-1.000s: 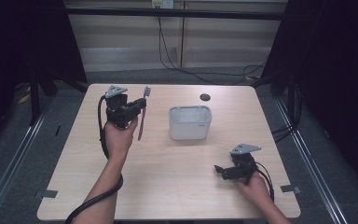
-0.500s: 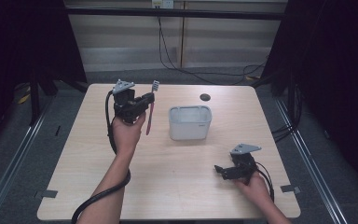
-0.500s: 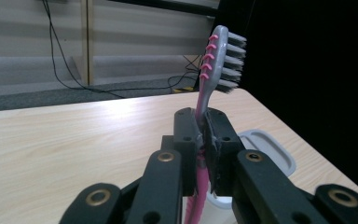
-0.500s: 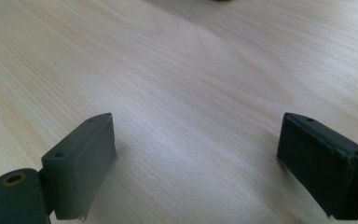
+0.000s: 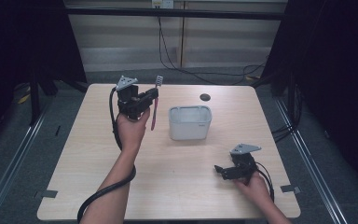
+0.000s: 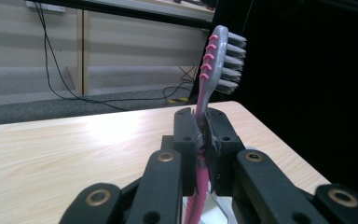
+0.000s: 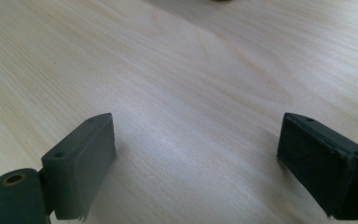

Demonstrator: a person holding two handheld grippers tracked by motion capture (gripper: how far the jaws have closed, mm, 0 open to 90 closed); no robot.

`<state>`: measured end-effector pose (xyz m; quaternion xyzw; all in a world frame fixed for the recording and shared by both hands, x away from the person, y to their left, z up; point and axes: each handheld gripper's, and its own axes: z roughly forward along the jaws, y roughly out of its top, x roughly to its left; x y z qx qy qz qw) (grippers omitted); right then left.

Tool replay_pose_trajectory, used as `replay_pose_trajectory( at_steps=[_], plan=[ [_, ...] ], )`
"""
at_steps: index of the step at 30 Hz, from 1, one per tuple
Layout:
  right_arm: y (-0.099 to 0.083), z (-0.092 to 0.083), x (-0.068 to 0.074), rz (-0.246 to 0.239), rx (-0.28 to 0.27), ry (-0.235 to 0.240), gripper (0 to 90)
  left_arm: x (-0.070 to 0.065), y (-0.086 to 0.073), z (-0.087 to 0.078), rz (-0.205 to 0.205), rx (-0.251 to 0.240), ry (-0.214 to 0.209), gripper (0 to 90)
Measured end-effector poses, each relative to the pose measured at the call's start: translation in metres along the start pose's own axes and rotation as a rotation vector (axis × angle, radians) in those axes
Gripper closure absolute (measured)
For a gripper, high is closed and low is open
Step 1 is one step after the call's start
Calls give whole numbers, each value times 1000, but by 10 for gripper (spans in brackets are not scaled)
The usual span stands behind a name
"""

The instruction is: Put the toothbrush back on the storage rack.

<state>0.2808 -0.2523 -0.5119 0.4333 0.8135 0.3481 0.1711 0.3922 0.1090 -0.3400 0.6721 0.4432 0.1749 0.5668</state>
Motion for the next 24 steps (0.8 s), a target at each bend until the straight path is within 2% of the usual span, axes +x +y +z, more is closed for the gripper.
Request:
replay_pose_trajectory(
  at_steps=[8, 24],
  plan=[
    [0, 0, 0, 0, 0, 0, 107, -4, 6, 4, -1, -30, -8, 844],
    [0, 0, 0, -1, -1, 0, 107, -12, 9, 21, -8, -44, -39, 843]
  ],
)
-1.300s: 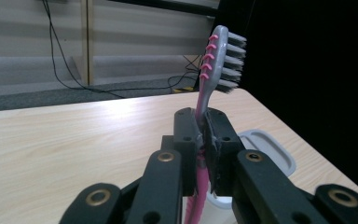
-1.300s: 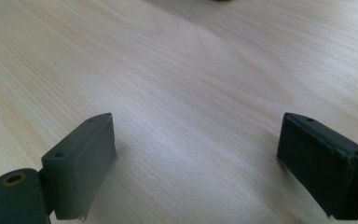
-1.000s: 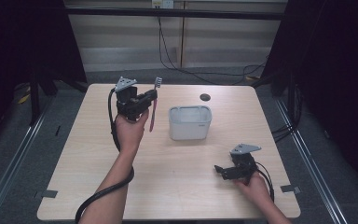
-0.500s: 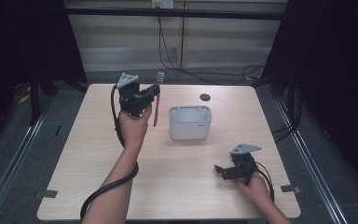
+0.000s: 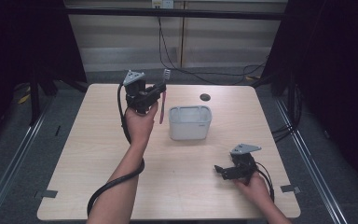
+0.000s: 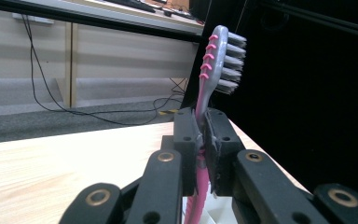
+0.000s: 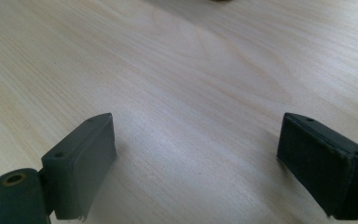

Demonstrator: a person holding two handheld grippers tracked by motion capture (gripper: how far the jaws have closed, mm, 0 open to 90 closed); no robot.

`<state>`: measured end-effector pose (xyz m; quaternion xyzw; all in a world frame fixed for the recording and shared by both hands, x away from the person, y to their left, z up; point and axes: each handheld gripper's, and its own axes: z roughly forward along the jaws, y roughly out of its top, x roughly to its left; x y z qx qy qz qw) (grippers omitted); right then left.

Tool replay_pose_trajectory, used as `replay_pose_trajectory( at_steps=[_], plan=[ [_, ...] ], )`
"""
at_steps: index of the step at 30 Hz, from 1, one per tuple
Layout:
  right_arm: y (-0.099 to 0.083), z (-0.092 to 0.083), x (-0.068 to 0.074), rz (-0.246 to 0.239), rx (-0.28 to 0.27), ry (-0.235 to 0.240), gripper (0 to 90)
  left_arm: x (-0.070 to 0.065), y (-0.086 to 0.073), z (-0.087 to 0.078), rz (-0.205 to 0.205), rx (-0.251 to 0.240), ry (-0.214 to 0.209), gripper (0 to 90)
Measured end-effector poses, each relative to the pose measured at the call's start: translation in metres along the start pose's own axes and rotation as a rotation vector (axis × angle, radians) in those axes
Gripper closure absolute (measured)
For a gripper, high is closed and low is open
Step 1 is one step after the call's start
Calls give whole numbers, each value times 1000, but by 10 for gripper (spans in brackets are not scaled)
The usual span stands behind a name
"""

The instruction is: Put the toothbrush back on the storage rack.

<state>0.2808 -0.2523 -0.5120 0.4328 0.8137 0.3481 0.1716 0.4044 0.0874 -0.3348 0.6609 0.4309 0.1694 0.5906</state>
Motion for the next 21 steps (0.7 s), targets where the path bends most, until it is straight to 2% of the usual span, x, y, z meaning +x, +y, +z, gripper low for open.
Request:
replay_pose_trajectory(
  at_steps=[21],
  plan=[
    [0, 0, 0, 1, 0, 1, 107, -8, 1, 17, -7, -18, -21, 843]
  ],
)
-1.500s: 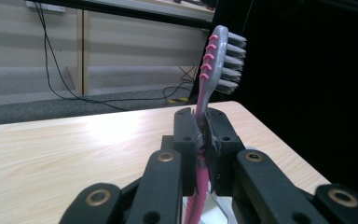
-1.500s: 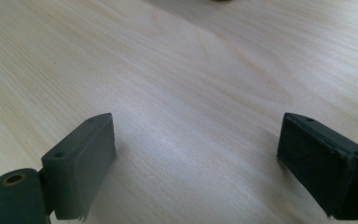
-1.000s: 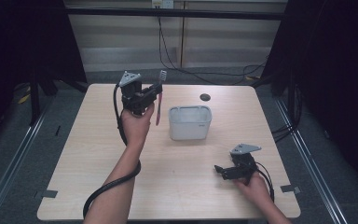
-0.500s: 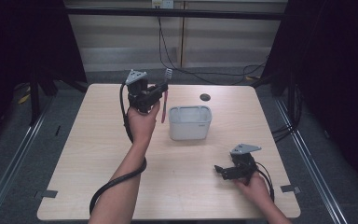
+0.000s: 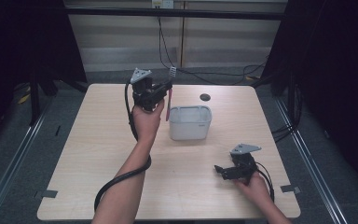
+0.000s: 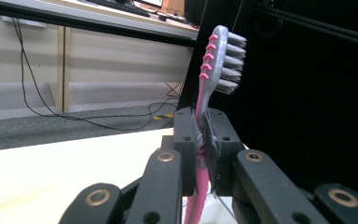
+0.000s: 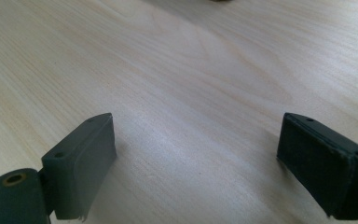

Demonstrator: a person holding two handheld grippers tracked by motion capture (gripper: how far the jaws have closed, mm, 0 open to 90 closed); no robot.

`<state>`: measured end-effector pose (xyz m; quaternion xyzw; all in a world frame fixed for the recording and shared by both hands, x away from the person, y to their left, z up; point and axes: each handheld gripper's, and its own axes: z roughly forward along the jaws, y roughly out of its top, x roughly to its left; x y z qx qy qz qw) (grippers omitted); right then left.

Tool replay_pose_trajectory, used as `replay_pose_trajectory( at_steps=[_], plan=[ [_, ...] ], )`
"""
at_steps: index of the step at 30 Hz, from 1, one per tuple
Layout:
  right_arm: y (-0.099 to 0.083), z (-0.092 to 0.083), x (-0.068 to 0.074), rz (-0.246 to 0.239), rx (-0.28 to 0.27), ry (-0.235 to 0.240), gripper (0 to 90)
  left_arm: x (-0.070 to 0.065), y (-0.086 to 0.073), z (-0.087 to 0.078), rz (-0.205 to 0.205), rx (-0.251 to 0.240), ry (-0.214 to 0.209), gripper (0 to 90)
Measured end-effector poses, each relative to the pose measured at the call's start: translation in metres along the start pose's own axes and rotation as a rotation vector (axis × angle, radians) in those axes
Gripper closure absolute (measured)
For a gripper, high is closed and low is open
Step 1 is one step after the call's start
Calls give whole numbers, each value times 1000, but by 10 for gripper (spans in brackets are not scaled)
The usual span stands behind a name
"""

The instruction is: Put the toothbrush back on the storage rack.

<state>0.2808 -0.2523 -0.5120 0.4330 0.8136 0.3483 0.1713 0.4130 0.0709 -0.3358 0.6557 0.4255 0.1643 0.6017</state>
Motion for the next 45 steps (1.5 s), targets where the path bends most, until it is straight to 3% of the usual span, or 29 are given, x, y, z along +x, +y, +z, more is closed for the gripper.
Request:
replay_pose_trajectory(
  at_steps=[22, 45],
  plan=[
    [0, 0, 0, 1, -2, 0, 107, -7, 2, 18, 2, -15, -16, 842],
    [0, 0, 0, -4, 0, 2, 107, 0, -23, 23, 9, -7, 14, 839]
  ],
)
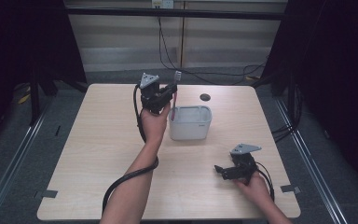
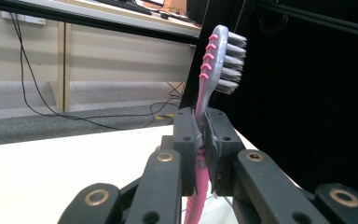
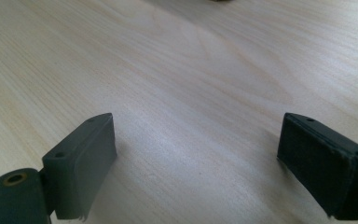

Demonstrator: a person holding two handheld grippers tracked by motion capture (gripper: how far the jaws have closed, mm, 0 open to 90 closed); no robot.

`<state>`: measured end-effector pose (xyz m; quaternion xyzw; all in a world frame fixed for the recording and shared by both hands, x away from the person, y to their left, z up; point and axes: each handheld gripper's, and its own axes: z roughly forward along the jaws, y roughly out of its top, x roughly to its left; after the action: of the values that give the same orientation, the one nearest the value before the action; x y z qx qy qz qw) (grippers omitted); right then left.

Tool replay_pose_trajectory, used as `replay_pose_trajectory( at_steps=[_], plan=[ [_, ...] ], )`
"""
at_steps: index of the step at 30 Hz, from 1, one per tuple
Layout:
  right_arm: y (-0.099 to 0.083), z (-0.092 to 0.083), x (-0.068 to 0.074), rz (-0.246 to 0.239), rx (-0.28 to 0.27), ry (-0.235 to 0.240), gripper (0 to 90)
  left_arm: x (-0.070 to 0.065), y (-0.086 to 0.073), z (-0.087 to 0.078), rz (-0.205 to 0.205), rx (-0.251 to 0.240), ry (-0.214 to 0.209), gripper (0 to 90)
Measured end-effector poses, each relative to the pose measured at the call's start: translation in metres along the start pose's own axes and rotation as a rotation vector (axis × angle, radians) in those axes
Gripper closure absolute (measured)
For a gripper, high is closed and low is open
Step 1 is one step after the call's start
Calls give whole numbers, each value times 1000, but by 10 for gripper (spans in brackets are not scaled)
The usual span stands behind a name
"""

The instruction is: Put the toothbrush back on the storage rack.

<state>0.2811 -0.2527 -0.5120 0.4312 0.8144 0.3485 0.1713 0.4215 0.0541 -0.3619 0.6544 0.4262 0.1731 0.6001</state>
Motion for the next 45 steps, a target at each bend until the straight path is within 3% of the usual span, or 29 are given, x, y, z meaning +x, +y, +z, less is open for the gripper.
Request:
replay_pose_trajectory(
  at_steps=[29, 45],
  plan=[
    [0, 0, 0, 0, -1, 3, 106, 7, -29, -5, -39, 17, 14, 835],
    [0, 0, 0, 1, -3, 5, 106, 10, -46, -10, -41, 43, 18, 835]
  ],
)
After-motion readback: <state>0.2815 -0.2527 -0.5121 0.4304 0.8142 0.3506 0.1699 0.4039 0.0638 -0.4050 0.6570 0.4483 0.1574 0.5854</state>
